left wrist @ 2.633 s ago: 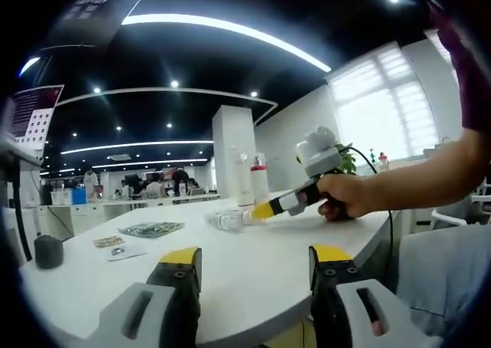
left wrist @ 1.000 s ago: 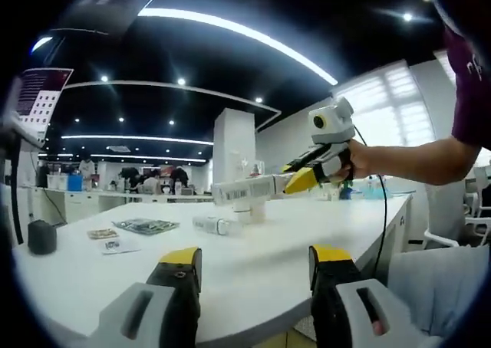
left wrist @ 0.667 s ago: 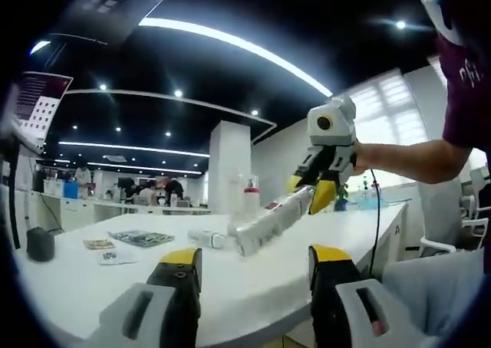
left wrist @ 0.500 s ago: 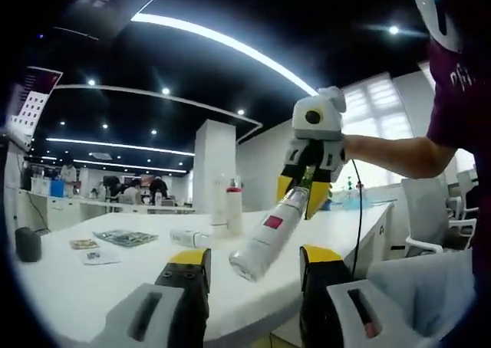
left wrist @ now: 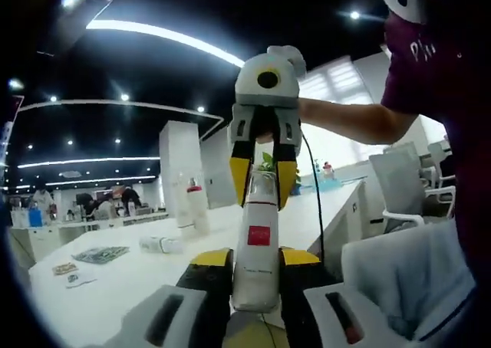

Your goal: Arrange the skincare products in the storage area until every visible bottle or jar stands upright without overlapping.

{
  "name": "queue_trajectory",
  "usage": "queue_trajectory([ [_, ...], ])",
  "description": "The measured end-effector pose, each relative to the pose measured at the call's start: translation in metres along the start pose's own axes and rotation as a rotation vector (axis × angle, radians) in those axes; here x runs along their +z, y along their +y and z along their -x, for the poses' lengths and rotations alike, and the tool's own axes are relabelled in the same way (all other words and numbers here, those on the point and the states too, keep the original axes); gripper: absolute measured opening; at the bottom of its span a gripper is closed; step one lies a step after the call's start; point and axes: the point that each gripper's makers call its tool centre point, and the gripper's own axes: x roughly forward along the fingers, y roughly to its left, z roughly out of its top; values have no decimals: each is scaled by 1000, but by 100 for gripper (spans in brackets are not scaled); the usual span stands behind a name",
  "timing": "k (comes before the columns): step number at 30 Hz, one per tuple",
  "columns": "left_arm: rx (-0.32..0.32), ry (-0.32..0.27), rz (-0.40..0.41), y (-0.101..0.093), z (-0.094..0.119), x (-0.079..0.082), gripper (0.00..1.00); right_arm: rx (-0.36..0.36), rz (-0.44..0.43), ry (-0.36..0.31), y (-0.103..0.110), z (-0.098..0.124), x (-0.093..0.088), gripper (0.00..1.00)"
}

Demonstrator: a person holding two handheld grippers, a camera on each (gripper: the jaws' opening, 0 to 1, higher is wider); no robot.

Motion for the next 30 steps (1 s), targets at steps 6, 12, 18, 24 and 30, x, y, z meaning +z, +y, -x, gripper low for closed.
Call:
queue_trajectory([
  [6, 2, 47, -53, -2, -1, -6, 22, 26, 0, -32, 0, 2, 11, 17],
  [12, 24, 53, -31, 6, 3, -7, 21, -10, -78, -102, -6, -1, 13, 18],
  [18, 43, 23, -14, 11, 6, -2, 20, -87, -183, -170, -14, -3, 12, 22],
  [24, 67, -19, 45, 19, 10, 5, 20, -159, -310, -278, -24, -7, 9, 35],
  [30, 134, -49, 93, 35, 16, 8, 20, -232, -634, -525, -40, 0, 6, 37],
])
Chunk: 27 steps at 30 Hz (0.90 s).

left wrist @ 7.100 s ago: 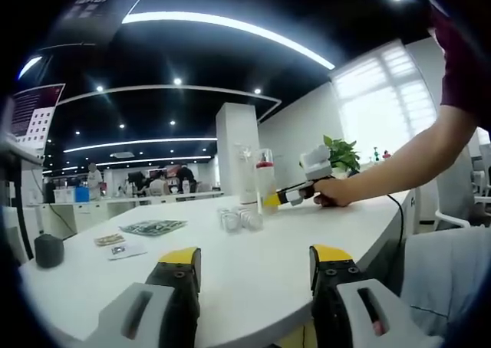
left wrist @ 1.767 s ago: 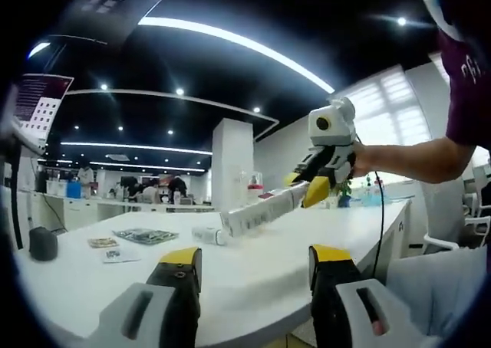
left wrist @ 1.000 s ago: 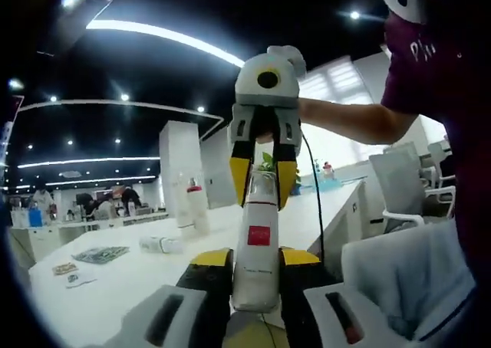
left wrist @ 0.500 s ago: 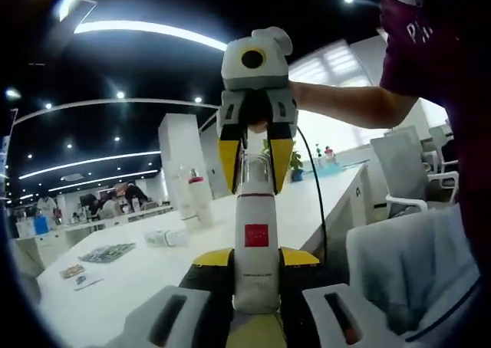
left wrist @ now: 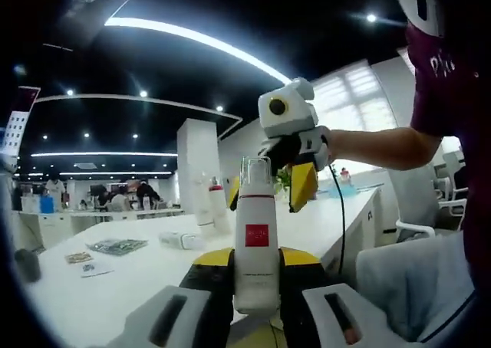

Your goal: Arrange the skincare products in the storage area until every visible bottle or jar stands upright without overlapping.

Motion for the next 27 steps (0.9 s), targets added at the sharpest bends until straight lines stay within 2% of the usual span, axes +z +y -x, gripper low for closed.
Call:
queue_trajectory([
  [2, 32, -6, 7, 6, 1, 1, 20, -18, -114, -76, -2, -1, 3, 36],
  [4, 58, -8, 15, 11, 2, 1, 20, -6, -216, -192, 0, -3, 13, 36],
  [5, 76, -12, 13, 14, 3, 1, 20, -17, -310, -247, -1, -9, 14, 36],
  [6, 82, -13, 14, 15, 3, 2, 20, -22, -369, -269, 0, -13, 13, 36],
  [7, 92, -14, 12, 17, 4, 2, 20, -42, -388, -263, -1, -17, 8, 37],
  [8, 108, -10, 5, 20, 5, 1, 20, -96, -422, -297, -7, -21, 6, 36],
  [10, 122, -2, 5, 22, 5, 0, 20, -132, -480, -324, -7, -31, 3, 33],
  [13, 140, 5, 0, 24, 6, -1, 21, -182, -511, -360, -6, -40, 6, 31],
  [16, 154, 6, 0, 27, 7, -2, 21, -236, -540, -385, -8, -47, 9, 24],
  [18, 151, 6, 2, 26, 7, -2, 21, -263, -517, -406, -9, -49, 13, 19],
  [22, 154, -2, 12, 28, 7, -1, 21, -276, -502, -430, -7, -47, 14, 19],
  [24, 141, 2, 4, 25, 6, -3, 21, -266, -448, -418, -6, -46, 13, 18],
  [25, 126, 6, 15, 23, 5, -4, 22, -263, -453, -414, -6, -45, 12, 18],
  [27, 99, 20, 38, 18, 2, -7, 22, -245, -404, -382, -3, -42, 8, 17],
])
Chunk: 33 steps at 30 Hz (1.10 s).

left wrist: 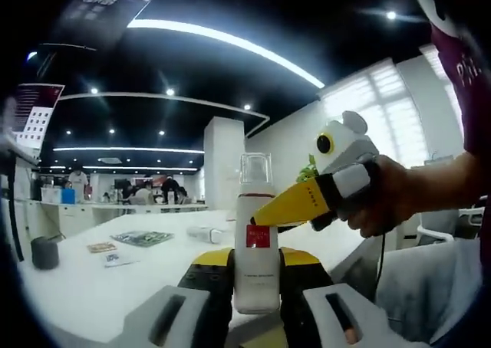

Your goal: Arrange the skincare products in the storage area until every visible bottle or jar stands upright without overlapping.

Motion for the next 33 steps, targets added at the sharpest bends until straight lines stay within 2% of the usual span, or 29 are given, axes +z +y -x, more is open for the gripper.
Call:
queue_trajectory([
  [1, -14, 4, 3, -2, -2, -1, 23, 2, 4, 11, 0, 2, -1, 17],
  [4, -37, 14, -25, -9, -2, -3, 24, 23, 94, 32, 3, 6, -3, 17],
  [5, -58, 21, -30, -14, -2, -4, 24, 48, 134, 64, 8, 8, -6, 17],
  [9, -99, 10, 1, -21, -1, -1, 25, 84, 222, 107, 14, 11, -4, 17],
  [12, -157, 3, 57, -29, 2, 1, 25, 184, 296, 132, 27, 14, -5, 17],
  [13, -176, 4, 68, -32, 2, 1, 26, 194, 317, 163, 28, 16, -6, 17],
  [15, -197, 12, 29, -39, 2, 0, 26, 255, 378, 208, 35, 18, -10, 17],
  [17, -226, 19, 55, -44, 3, -1, 26, 279, 375, 225, 37, 19, -11, 17],
  [20, -213, -8, 85, -38, 6, 5, 25, 260, 341, 158, 38, 15, -5, 18],
  [23, -170, -4, 89, -31, 5, 5, 24, 192, 309, 105, 33, 10, -4, 18],
  [26, -109, 0, 77, -20, 5, 4, 24, 94, 273, 63, 26, 5, -3, 18],
  [27, -88, 3, 79, -16, 5, 3, 24, 16, 258, 39, 21, 1, -1, 21],
  [28, -63, 2, 81, -12, 6, 3, 24, -5, 252, 32, 20, 1, -1, 23],
  [29, -40, 0, 83, -8, 6, 3, 24, -57, 222, 19, 17, -2, -2, 23],
  [31, 18, 3, 80, 3, 6, 3, 24, -89, 181, -20, 20, -7, -2, 24],
  [33, 22, 15, 85, 3, 5, 0, 24, -144, 96, -60, 18, -14, -2, 28],
])
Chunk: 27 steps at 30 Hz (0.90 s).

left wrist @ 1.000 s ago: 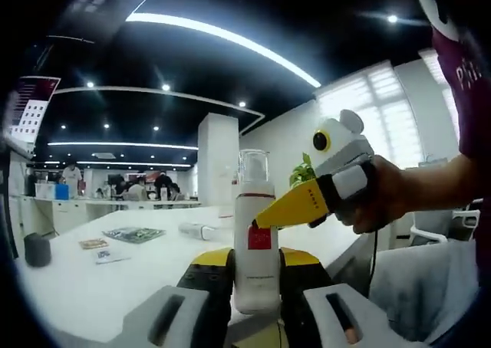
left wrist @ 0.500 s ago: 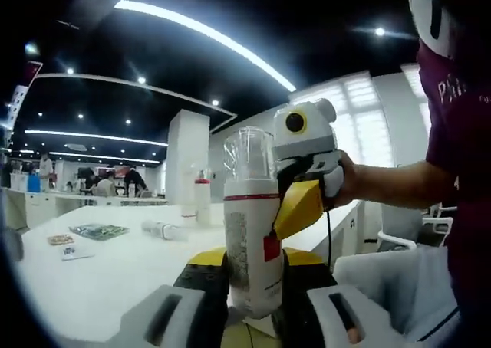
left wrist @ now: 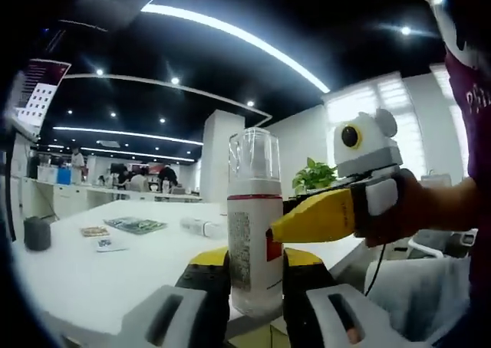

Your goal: Arrange the skincare products in the storage area until every visible bottle or jar stands upright without overlapping.

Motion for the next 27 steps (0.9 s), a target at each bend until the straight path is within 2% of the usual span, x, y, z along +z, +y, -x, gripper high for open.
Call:
queue_trajectory([
  [2, 10, 11, -18, 1, -1, -2, 24, -23, 2, -4, -1, -5, -2, 28],
  [3, 9, 14, -20, 0, -2, -2, 24, -76, 35, 35, -10, -7, -8, 22],
  [4, 7, 14, -24, -1, -2, -2, 24, -114, 42, 33, -16, -8, -8, 22],
  [5, 15, 22, -30, 0, -2, -3, 24, -96, 21, 13, -12, -10, -6, 22],
  [8, 6, 13, -16, 3, -3, -3, 25, -91, 59, 18, -13, -10, -6, 21],
  [10, 12, 9, -63, 1, -3, -2, 25, -88, 53, 8, -15, -8, -6, 21],
  [12, 9, 15, -58, -1, -3, -3, 25, -88, 37, 2, -16, -6, -6, 21],
  [13, 20, 2, -93, -1, -3, 0, 25, -91, 22, -20, -16, -5, -4, 21],
  [15, 43, 8, -112, 1, -3, 0, 25, -99, 22, -26, -15, -6, -3, 22],
  [17, 57, 17, -134, 5, -4, -3, 25, -116, 4, -9, -17, -8, -5, 22],
  [20, 62, 8, -110, 10, -5, -1, 25, -128, 20, -8, -17, -12, -3, 22],
  [22, 69, 1, -94, 12, -3, -1, 25, -123, 83, 3, -14, -15, -3, 21],
  [24, 79, -3, -90, 13, -2, 0, 25, -119, 81, -8, -12, -15, -2, 20],
  [26, 82, -3, -106, 14, -2, -1, 25, -108, 98, 6, -12, -16, -4, 20],
  [27, 106, 10, -163, 16, -2, -2, 26, -102, 102, 8, -13, -16, -5, 20],
])
